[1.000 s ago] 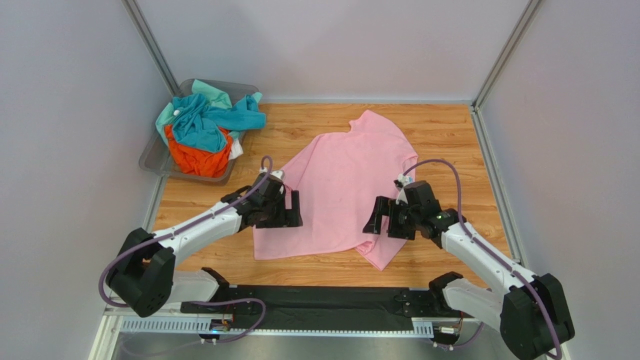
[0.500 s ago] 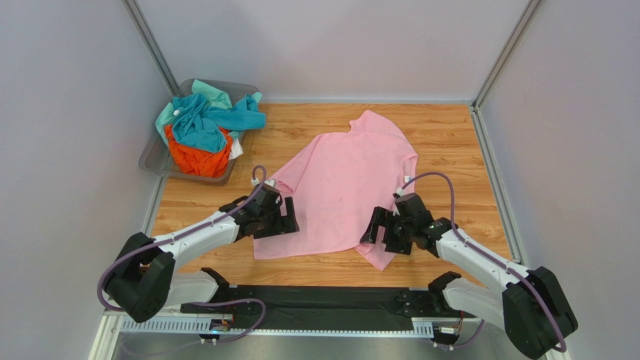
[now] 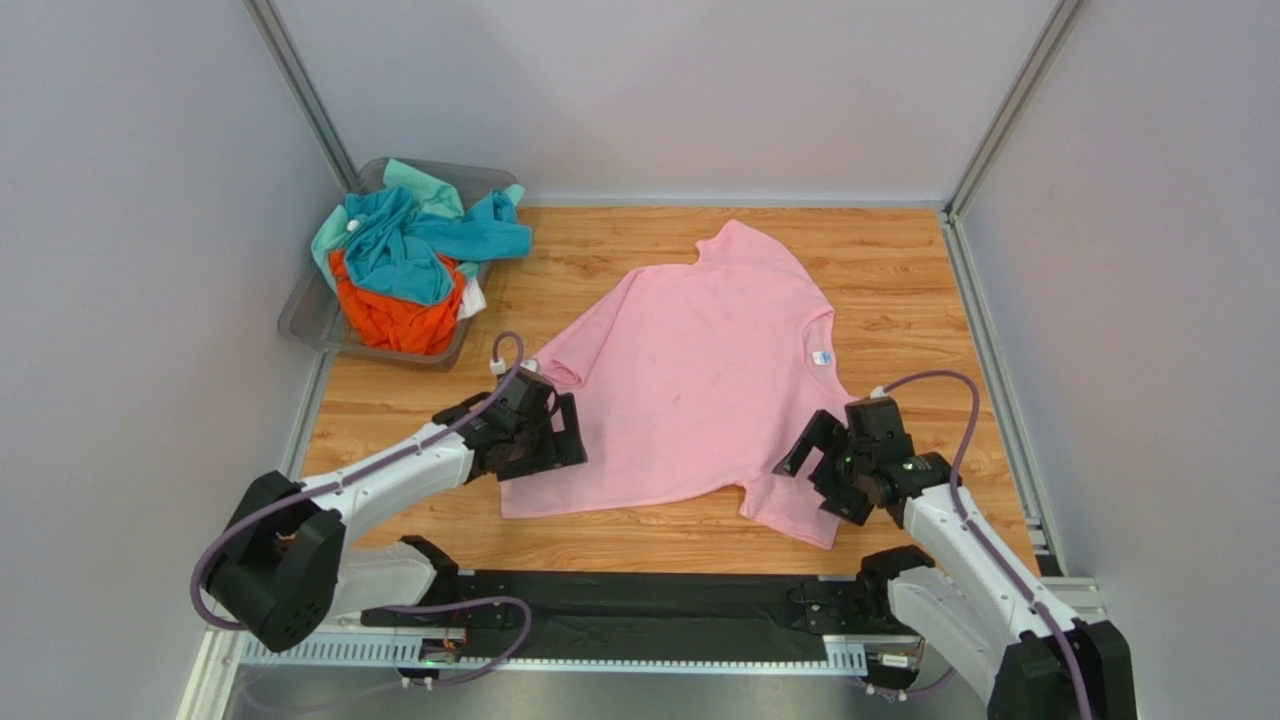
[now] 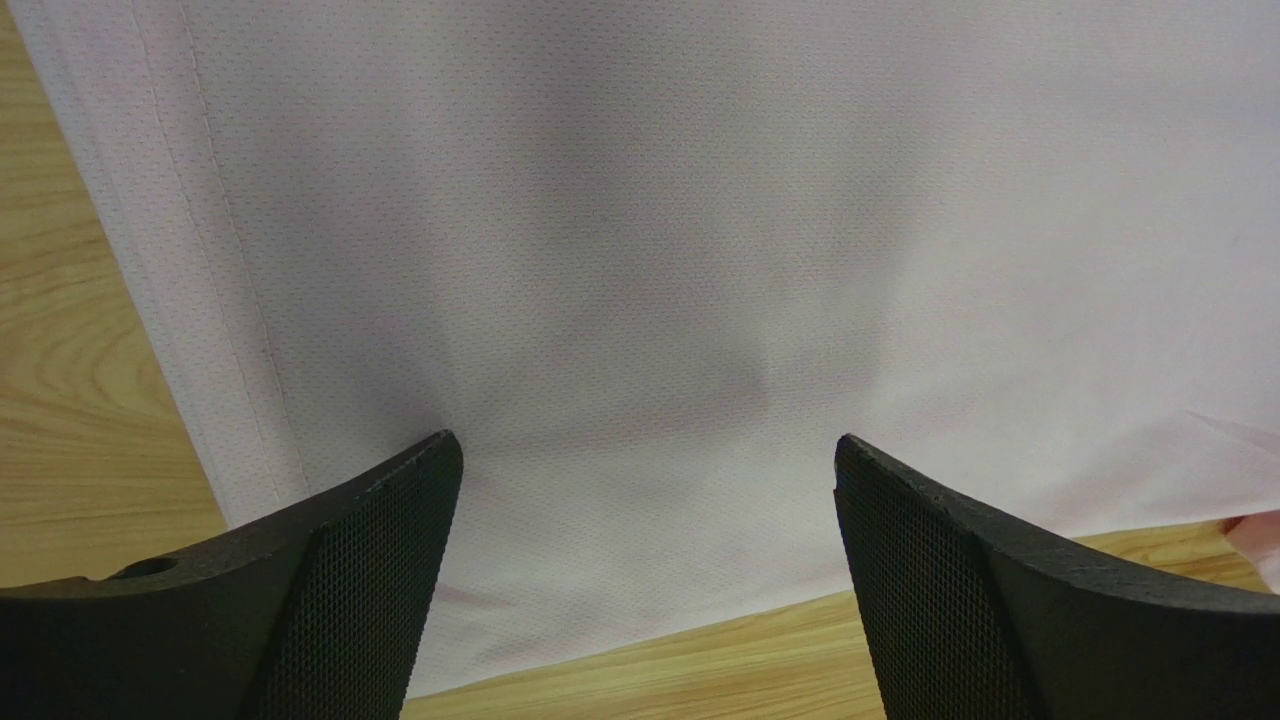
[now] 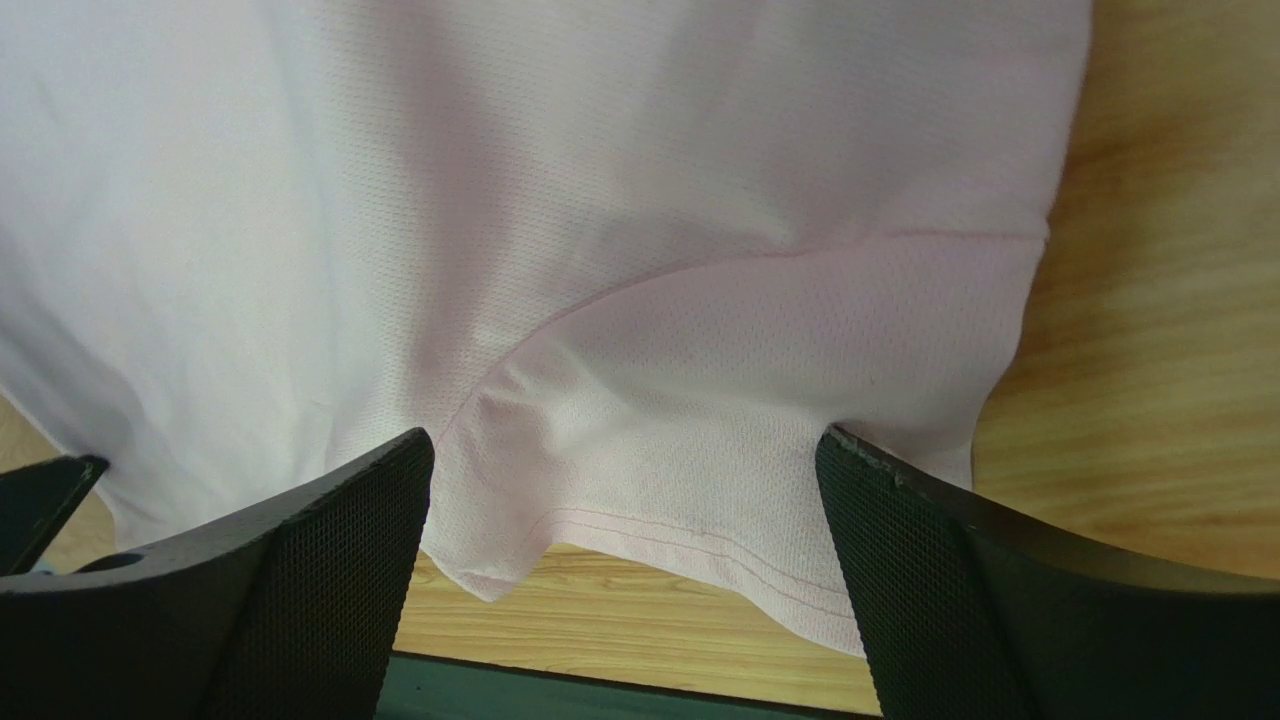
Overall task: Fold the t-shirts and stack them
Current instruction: Flatten the tshirt out
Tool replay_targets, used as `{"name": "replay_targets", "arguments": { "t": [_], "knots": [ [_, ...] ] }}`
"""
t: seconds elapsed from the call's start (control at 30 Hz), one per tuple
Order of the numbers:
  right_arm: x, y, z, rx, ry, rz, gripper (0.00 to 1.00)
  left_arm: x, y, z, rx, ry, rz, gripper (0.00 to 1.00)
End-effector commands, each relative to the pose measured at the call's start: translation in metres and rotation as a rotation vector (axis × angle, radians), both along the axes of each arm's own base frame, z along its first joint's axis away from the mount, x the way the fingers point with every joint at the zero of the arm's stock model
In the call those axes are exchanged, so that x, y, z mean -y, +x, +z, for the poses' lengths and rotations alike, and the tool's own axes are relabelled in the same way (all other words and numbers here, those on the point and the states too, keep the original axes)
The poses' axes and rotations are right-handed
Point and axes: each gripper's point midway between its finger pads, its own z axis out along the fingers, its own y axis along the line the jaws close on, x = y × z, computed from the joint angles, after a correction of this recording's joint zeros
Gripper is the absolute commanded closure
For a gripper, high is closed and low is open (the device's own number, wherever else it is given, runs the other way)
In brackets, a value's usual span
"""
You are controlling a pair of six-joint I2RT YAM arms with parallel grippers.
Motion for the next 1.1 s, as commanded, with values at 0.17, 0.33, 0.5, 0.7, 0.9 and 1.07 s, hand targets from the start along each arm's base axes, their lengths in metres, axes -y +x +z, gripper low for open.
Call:
{"name": "replay_targets", "arguments": {
  "t": [0.17, 0.33, 0.5, 0.7, 0.9, 1.07],
  "knots": [
    [0.029, -0.021, 0.014, 0.0, -0.077, -0.153, 0.0, -0.003, -0.012, 0.011, -0.014, -0.029, 0.005, 0.0],
    [0.001, 0.006, 0.067, 0.238, 0.031, 0.036, 0.0, 0.003, -0.011, 0.021, 0.009, -0.065, -0.019, 0.0],
    [-0.034, 0.024, 0.079, 0.3, 0.111, 0.222, 0.0, 0.004, -0.009, 0.026, 0.026, -0.076, -0.019, 0.0],
    [-0.063, 0.037, 0.037, 0.194, 0.054, 0.291, 0.0, 0.001, -0.013, 0.01, -0.017, -0.053, -0.001, 0.0],
    [-0.027, 0.019, -0.012, 0.019, -0.097, 0.13, 0.0, -0.005, -0.024, -0.002, -0.069, -0.027, 0.01, 0.0],
    [0.007, -0.012, -0.024, -0.073, -0.15, 0.019, 0.0, -0.012, -0.036, -0.01, -0.104, -0.014, 0.022, 0.0]
  ]
}}
